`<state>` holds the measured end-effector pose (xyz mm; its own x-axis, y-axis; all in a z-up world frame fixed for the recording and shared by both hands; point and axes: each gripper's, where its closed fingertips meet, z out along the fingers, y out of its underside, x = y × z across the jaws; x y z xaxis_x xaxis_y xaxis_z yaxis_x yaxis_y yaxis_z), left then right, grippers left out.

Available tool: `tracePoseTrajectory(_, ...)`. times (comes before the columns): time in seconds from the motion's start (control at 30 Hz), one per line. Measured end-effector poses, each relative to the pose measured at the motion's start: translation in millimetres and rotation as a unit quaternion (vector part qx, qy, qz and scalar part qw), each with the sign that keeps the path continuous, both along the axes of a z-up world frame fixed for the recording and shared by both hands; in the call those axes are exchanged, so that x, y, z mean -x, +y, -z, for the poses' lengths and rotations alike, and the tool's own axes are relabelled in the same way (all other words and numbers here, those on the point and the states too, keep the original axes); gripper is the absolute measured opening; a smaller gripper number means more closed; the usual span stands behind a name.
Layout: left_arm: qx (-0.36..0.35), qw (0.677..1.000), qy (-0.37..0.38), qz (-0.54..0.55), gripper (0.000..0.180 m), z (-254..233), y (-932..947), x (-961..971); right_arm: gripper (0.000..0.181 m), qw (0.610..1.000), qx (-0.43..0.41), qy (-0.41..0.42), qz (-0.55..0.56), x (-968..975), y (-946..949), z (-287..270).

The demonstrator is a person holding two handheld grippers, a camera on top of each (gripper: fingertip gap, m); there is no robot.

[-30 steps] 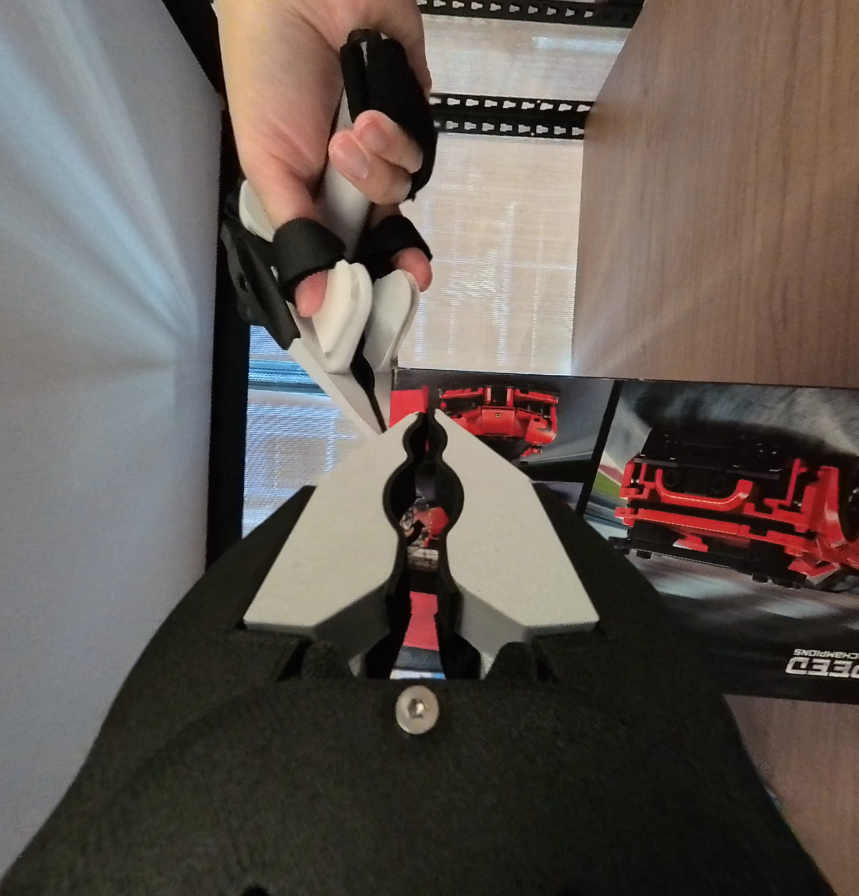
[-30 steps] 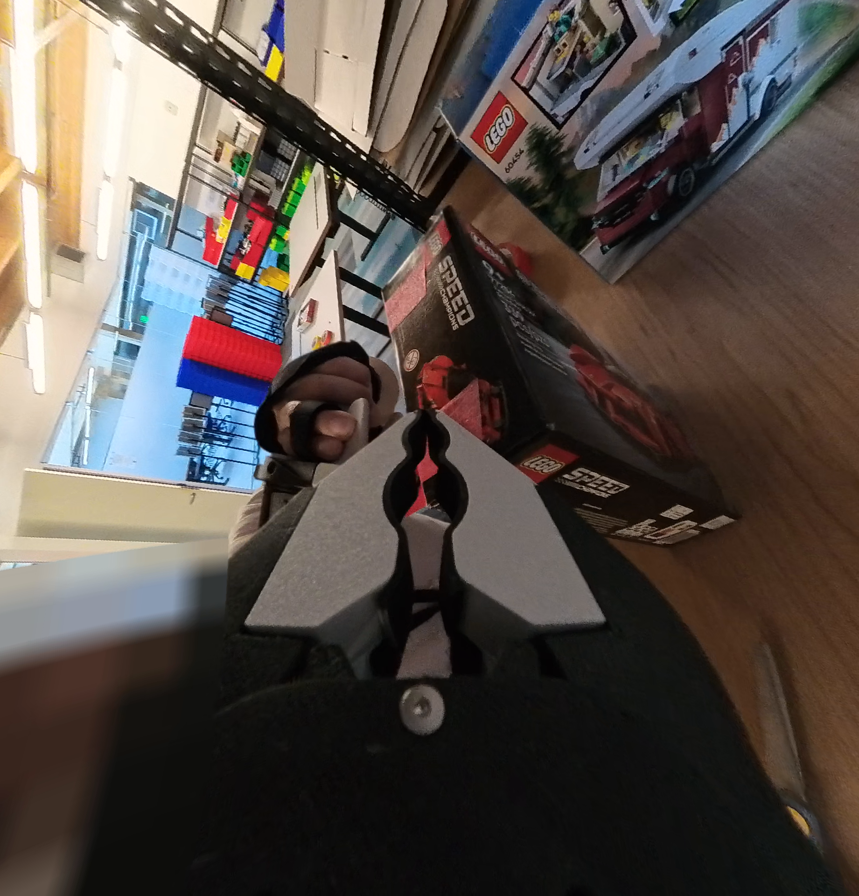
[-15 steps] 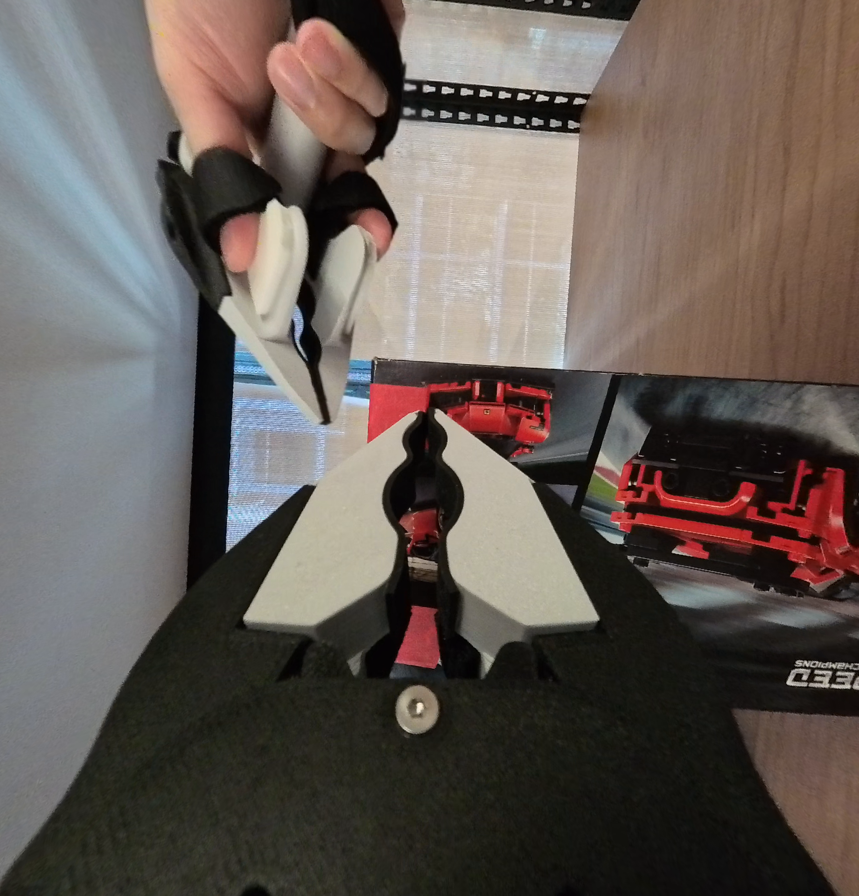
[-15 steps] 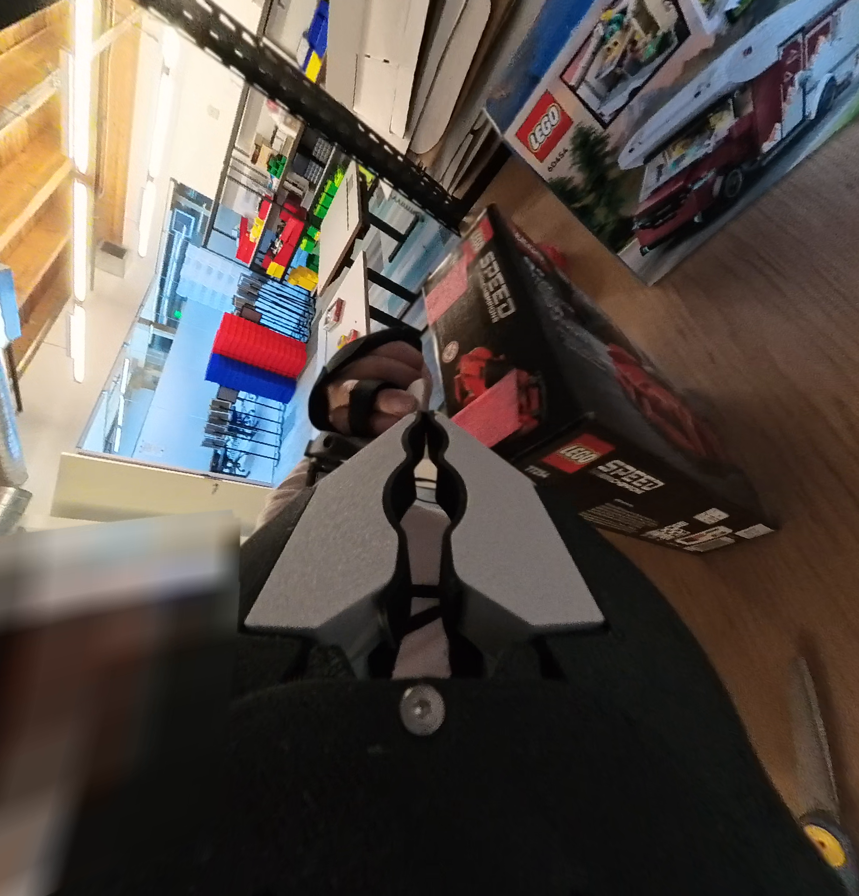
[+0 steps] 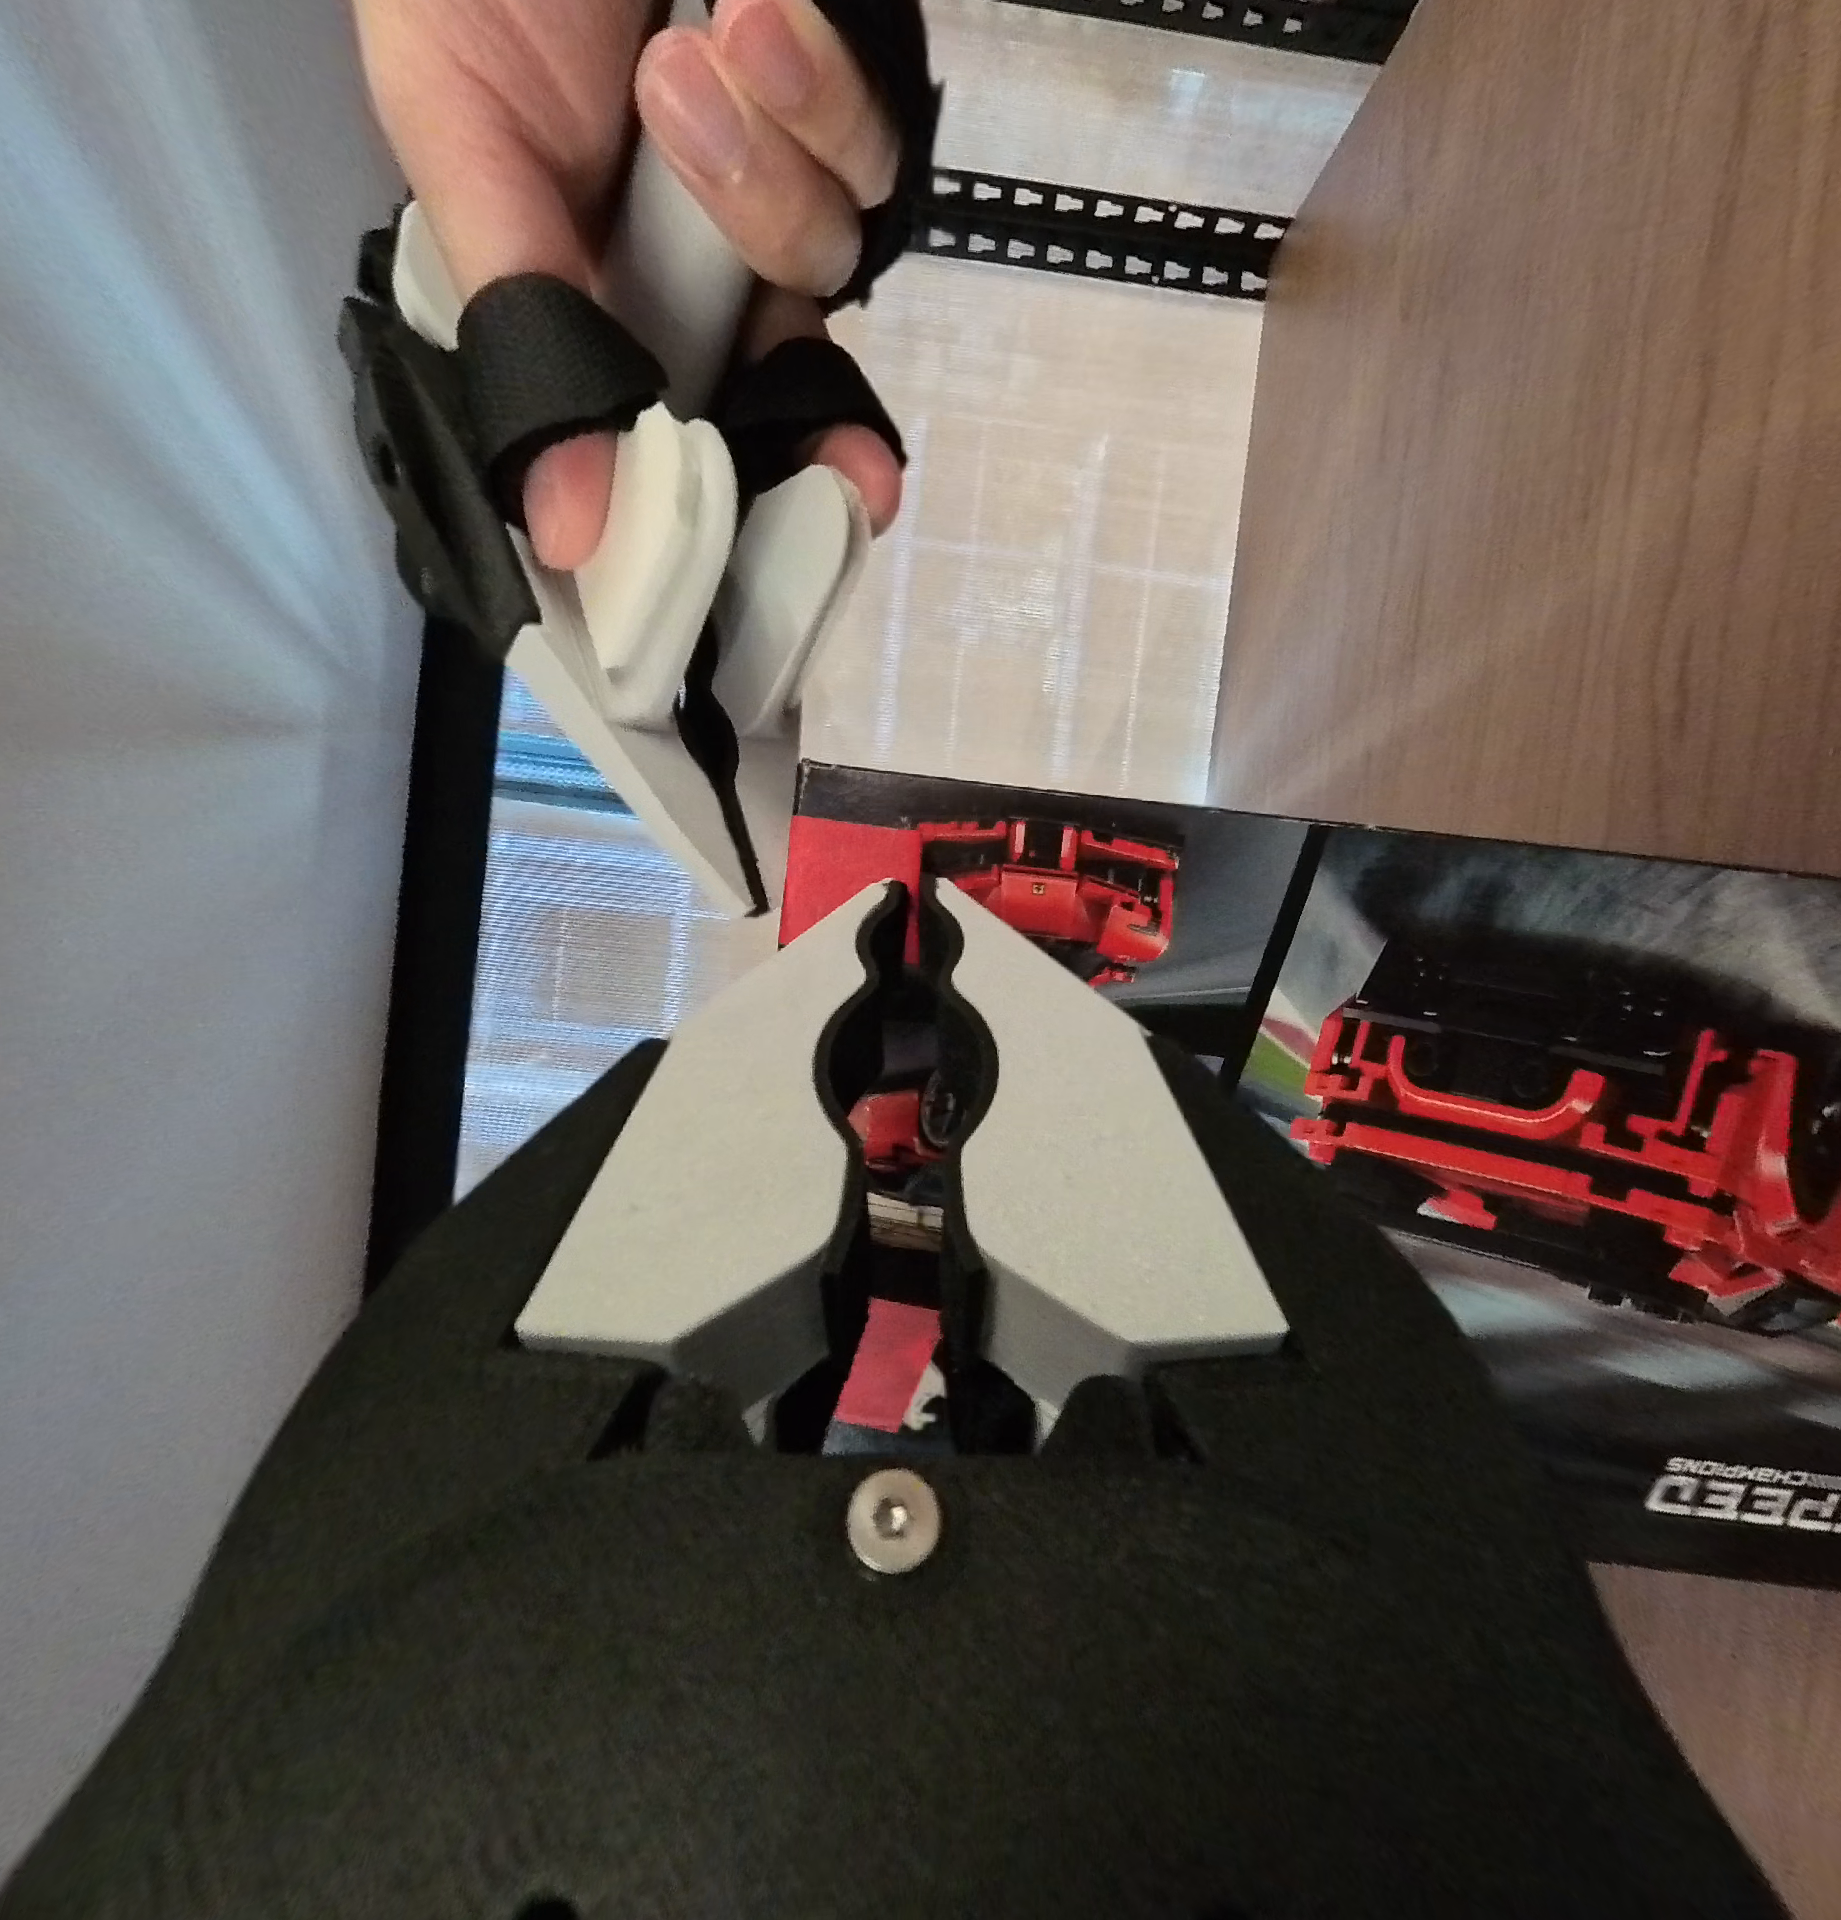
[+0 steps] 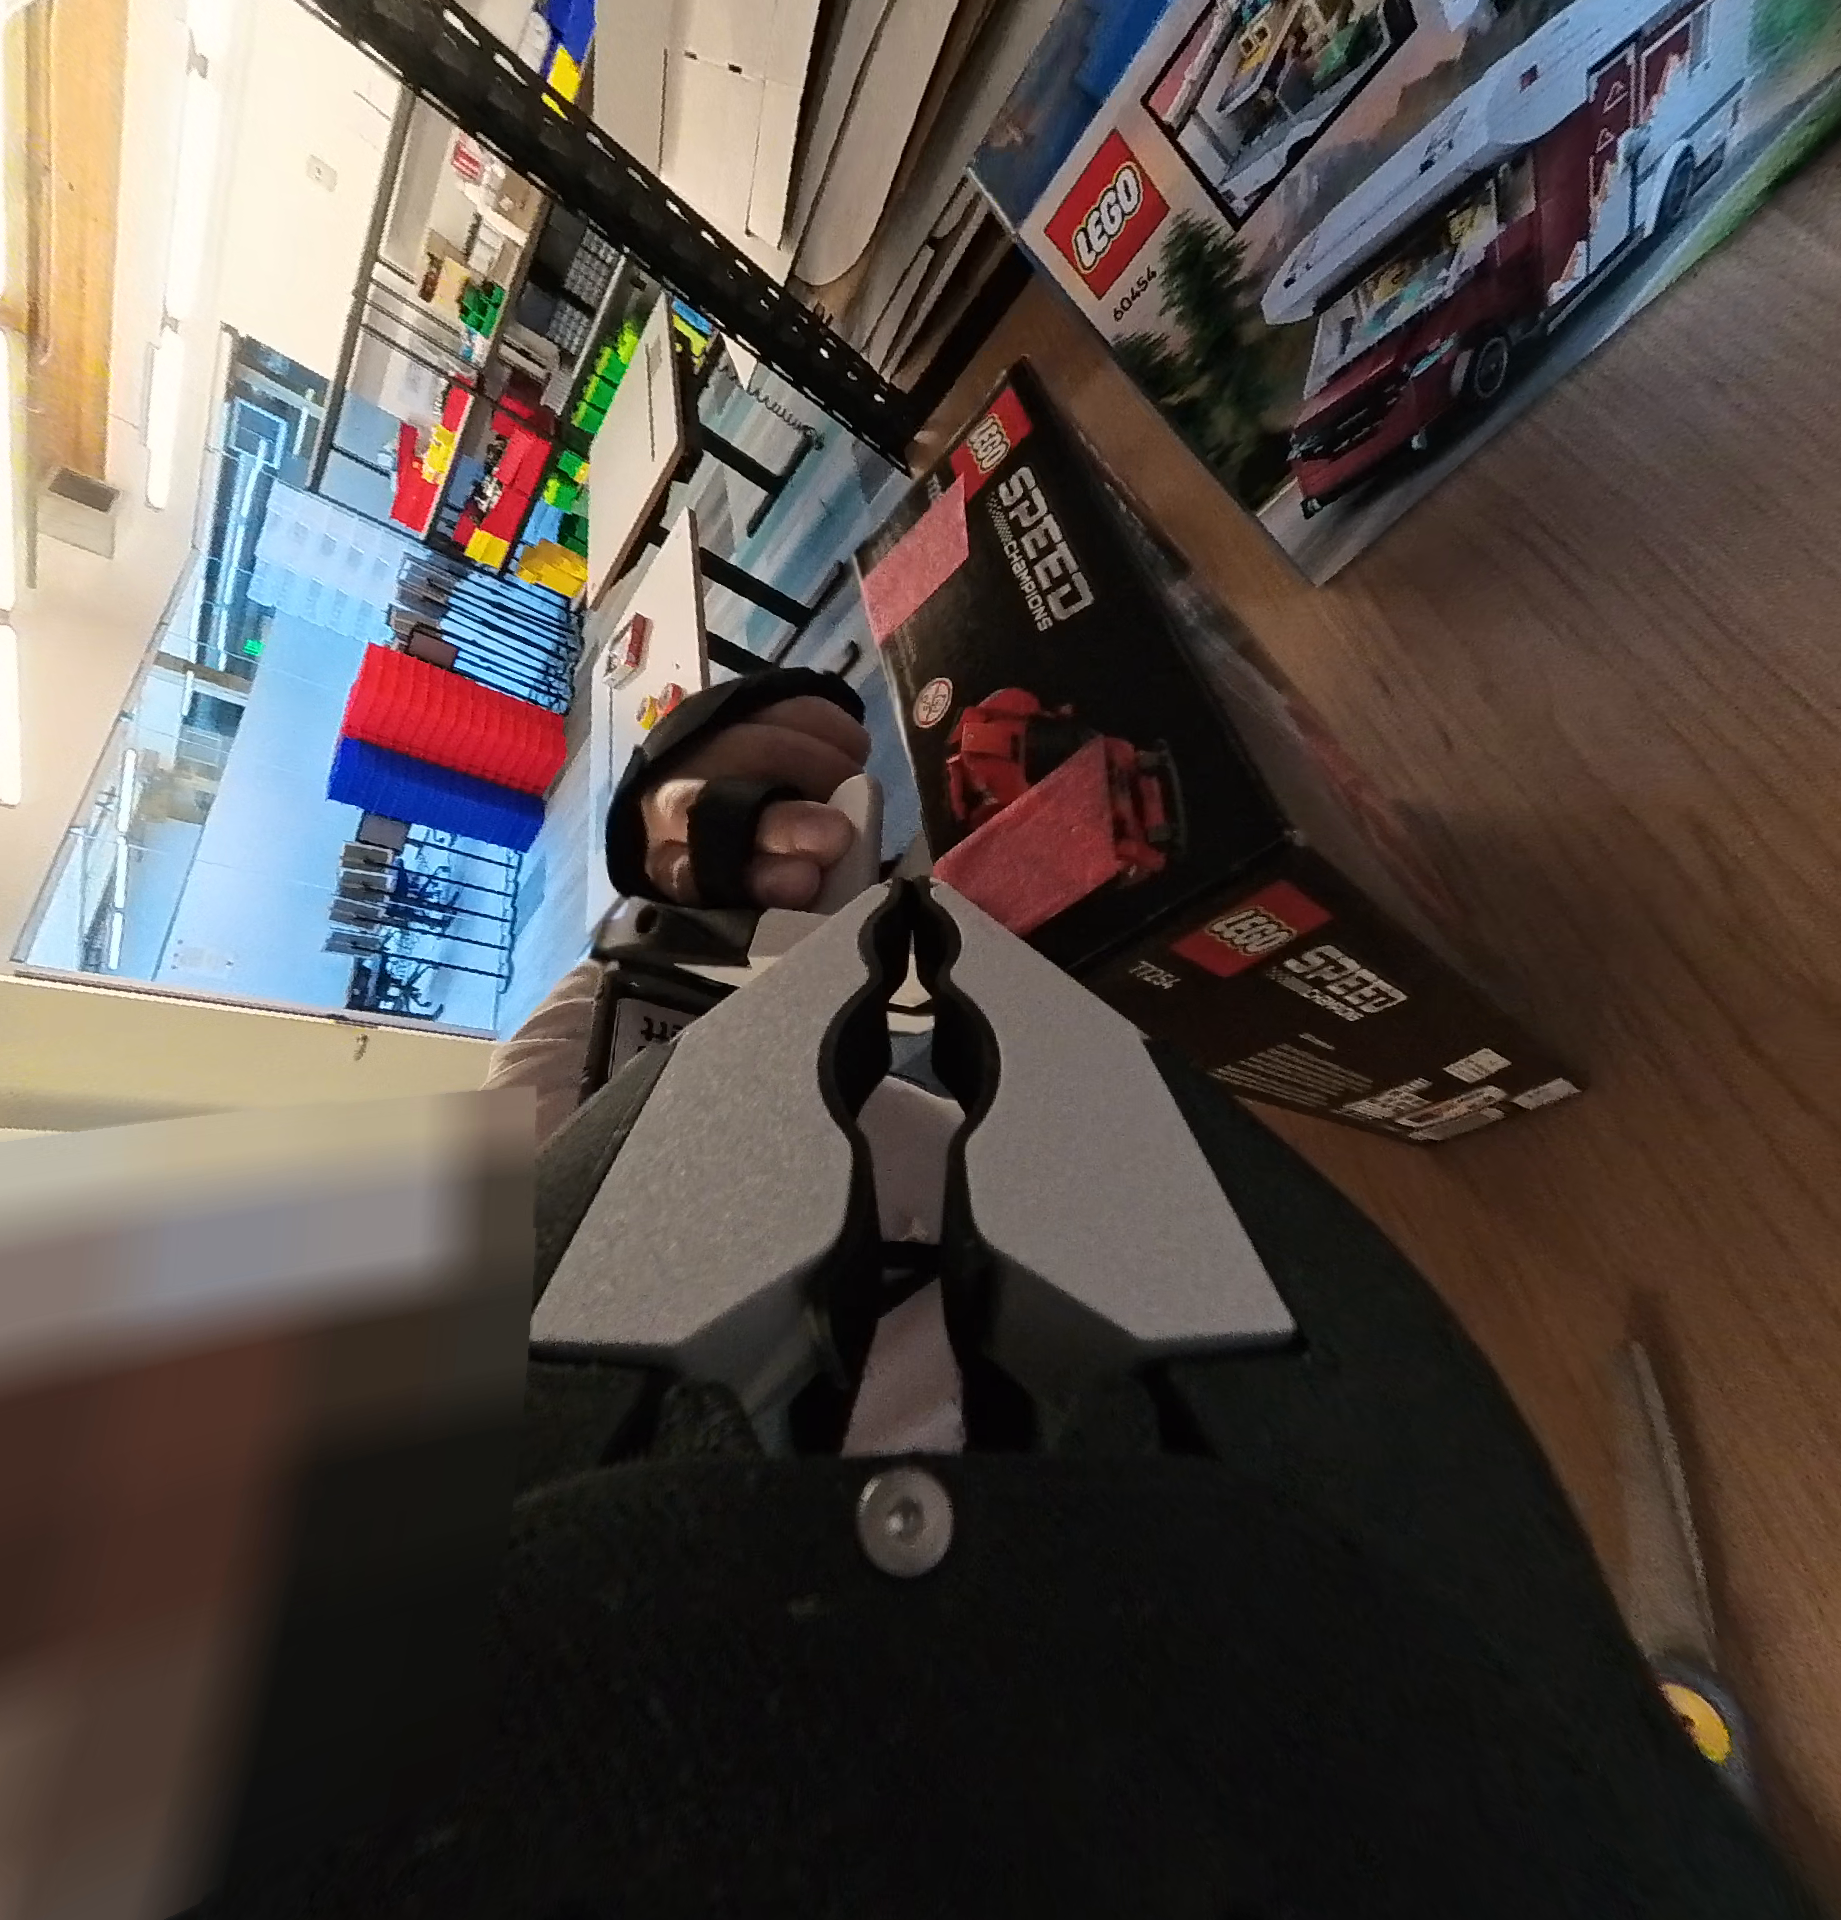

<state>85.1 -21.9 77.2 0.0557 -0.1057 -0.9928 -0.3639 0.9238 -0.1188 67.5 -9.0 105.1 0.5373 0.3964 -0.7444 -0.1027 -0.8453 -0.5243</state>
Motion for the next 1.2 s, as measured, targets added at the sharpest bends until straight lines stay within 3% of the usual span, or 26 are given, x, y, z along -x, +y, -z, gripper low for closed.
tracePoseTrajectory(0.23, -0.031, 0.999, -0.008, -0.015, 0.001, 0.9, 0.2, 0.3, 0.0, 1.0, -0.007, 0.012, -0.002, 0.2, 0.0, -0.2)
tracePoseTrajectory(0.33, -0.045, 0.998, 0.033, -0.018, 0.015, 19.9, -2.5, -1.8, 0.0, 1.0, -0.008, 0.015, -0.001, -0.5, 0.2, -0.1)
tracePoseTrajectory(0.43, -0.057, 0.998, 0.032, -0.019, 0.01, 28.6, -3.6, -2.4, 0.0, 1.0, -0.01, 0.021, -0.001, -0.6, 0.3, -0.3)
tracePoseTrajectory(0.57, 0.037, 0.999, 0.038, -0.01, 0.023, 32.9, -6.6, 5.8, 0.0, 1.0, -0.014, 0.026, -0.004, 0.1, 0.0, -0.4)
tracePoseTrajectory(0.67, 0.115, 0.991, -0.035, 0.053, 0.015, -8.8, -23.1, 26.9, 0.0, 0.999, -0.032, 0.022, -0.007, 0.5, -0.3, -0.7)
tracePoseTrajectory(0.77, 0.197, 0.976, -0.059, 0.076, 0.027, -48.3, -7.8, 44.3, 0.0, 0.998, -0.058, 0.018, -0.007, 0.2, 0.0, -0.8)
tracePoseTrajectory(0.9, 0.34, 0.933, 0.083, 0.085, 0.057, -38.9, 13.2, 38.8, 0.0, 0.996, -0.084, 0.004, -0.001, 0.6, -0.1, -0.5)
tracePoseTrajectory(1.0, 0.393, 0.901, 0.157, 0.1, 0.06, -33.6, 16.8, 31.5, 0.0, 0.995, -0.098, -0.009, 0.002, 0.7, 0.0, -0.2)
tracePoseTrajectory(1.1, 0.397, 0.888, 0.209, 0.103, 0.062, -30.0, 17.2, 20.4, 0.0, 0.994, -0.105, -0.012, 0.001, 0.9, -0.2, 0.0)
tracePoseTrajectory(1.2, 0.387, 0.885, 0.237, 0.107, 0.046, -30.4, 19.2, 11.6, 0.0, 0.994, -0.109, -0.009, 0.002, 0.6, -0.1, -0.1)
